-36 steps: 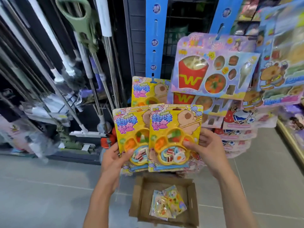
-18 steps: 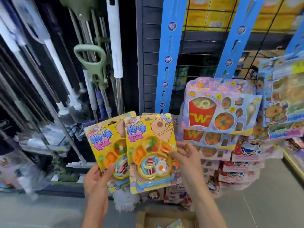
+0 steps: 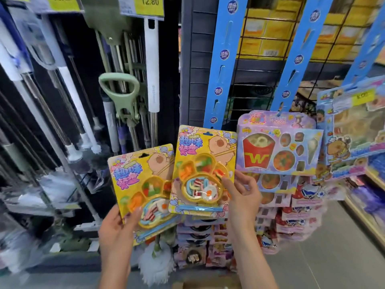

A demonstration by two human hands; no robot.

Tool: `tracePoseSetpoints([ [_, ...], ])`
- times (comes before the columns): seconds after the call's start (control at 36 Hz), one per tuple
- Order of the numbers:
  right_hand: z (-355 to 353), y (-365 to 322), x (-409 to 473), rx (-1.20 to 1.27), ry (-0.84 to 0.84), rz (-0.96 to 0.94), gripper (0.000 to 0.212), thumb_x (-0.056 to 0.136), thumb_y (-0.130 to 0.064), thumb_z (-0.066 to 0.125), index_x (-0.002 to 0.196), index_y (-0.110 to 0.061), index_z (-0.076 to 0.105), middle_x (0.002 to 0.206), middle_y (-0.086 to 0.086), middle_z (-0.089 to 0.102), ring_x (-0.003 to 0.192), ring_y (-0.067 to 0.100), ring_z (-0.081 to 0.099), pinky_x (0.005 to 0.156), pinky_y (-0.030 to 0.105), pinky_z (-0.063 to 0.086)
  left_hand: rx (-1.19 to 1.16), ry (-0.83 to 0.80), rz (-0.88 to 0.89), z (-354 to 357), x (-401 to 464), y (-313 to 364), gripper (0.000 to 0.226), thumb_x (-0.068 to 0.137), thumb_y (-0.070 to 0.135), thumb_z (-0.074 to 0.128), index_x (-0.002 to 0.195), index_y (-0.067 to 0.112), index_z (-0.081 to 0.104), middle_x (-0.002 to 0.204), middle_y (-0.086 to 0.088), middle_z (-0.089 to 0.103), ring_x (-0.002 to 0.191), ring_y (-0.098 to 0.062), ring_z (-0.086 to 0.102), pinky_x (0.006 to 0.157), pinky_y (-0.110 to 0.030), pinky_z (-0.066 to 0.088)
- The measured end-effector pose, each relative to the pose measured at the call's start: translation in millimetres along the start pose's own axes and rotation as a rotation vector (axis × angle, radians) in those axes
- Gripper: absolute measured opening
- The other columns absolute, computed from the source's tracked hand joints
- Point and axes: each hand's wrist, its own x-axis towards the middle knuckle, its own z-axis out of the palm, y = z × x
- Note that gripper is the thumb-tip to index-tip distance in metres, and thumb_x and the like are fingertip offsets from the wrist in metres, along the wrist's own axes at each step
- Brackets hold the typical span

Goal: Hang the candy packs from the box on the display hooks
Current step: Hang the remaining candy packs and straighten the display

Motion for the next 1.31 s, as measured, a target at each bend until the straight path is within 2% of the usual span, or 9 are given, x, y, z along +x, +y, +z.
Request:
tracePoseSetpoints([
  [0.03,1,0,0,-0.002,0.006,-0.013,0.024,0.085,-0.004,0.077,0.105,-0.011,0.064,0.104,0.033,0.062,0.085,0.017,0.068,0.074,0.021,0.051,-0.004,-0.001,-0.005,0,0,1,0.021,0.087,0.010,0.071,0.102,0.025,0.071,0.096,0.004,0.078,0.093,-0.017,0.073,0.080,-0.037,0.055],
  [0.08,1,-1,1,-0.002,0.011,-0.038,0.024,0.085,-0.002,0.076,0.106,-0.009,0.065,0.107,0.034,0.059,0.081,0.017,0.070,0.074,0.019,0.056,-0.001,-0.011,0.001,0,1,4,0.021,0.086,0.012,0.072,0.101,0.027,0.070,0.097,0.007,0.078,0.094,-0.015,0.073,0.082,-0.037,0.054],
  [0.19,2,-5,5,0.005,0.015,-0.079,0.025,0.085,-0.002,0.075,0.108,-0.010,0.066,0.102,0.003,0.073,0.088,-0.001,0.072,0.070,0.012,0.056,0.015,-0.044,0.042,4,0,10,0.020,0.088,0.012,0.071,0.102,0.026,0.070,0.097,0.006,0.077,0.092,-0.013,0.073,0.076,-0.034,0.055],
  [0.33,2,-8,8,0.007,0.049,-0.095,0.024,0.084,-0.002,0.076,0.105,-0.010,0.066,0.096,-0.003,0.071,0.083,-0.007,0.070,0.067,0.010,0.053,0.025,-0.055,0.079,7,0,15,0.020,0.088,0.010,0.071,0.101,0.026,0.071,0.097,0.004,0.078,0.091,-0.012,0.073,0.070,-0.021,0.059],
  [0.56,6,-6,15,-0.013,0.084,-0.134,0.021,0.083,-0.004,0.078,0.100,-0.012,0.067,0.105,0.012,0.074,0.101,0.014,0.072,0.072,0.011,0.053,-0.001,-0.035,0.113,11,0,26,0.018,0.089,0.007,0.070,0.101,0.021,0.071,0.096,0.001,0.078,0.090,-0.016,0.074,0.068,-0.023,0.060],
  [0.75,5,-4,24,-0.043,0.092,-0.144,0.025,0.084,-0.005,0.078,0.105,-0.010,0.067,0.105,0.012,0.074,0.097,0.014,0.072,0.072,0.014,0.055,0.027,-0.040,0.134,14,0,31,0.019,0.089,0.008,0.070,0.100,0.024,0.071,0.094,0.002,0.078,0.089,-0.016,0.074,0.067,-0.023,0.060],
  [0.92,-1,1,26,-0.079,0.113,-0.194,0.024,0.084,-0.003,0.077,0.105,-0.011,0.068,0.103,0.011,0.073,0.097,0.016,0.072,0.078,0.019,0.057,0.057,-0.041,0.126,16,1,30,0.019,0.089,0.009,0.070,0.100,0.024,0.071,0.096,0.000,0.077,0.092,-0.020,0.074,0.077,-0.038,0.059],
  [1.08,-2,2,27,-0.064,0.102,-0.208,0.024,0.084,-0.002,0.077,0.098,-0.019,0.067,0.096,0.008,0.074,0.089,0.010,0.074,0.077,0.021,0.058,0.071,-0.045,0.146,20,3,29,0.019,0.090,0.008,0.070,0.098,0.025,0.071,0.093,0.005,0.078,0.088,-0.013,0.074,0.069,-0.024,0.060],
  [1.31,-4,9,29,-0.054,0.097,-0.190,0.023,0.085,-0.001,0.076,0.099,-0.017,0.068,0.096,0.004,0.076,0.089,0.010,0.074,0.076,0.018,0.056,0.094,-0.029,0.157,23,5,22,0.020,0.090,0.009,0.070,0.098,0.027,0.071,0.093,0.007,0.077,0.087,-0.009,0.073,0.071,-0.026,0.059],
])
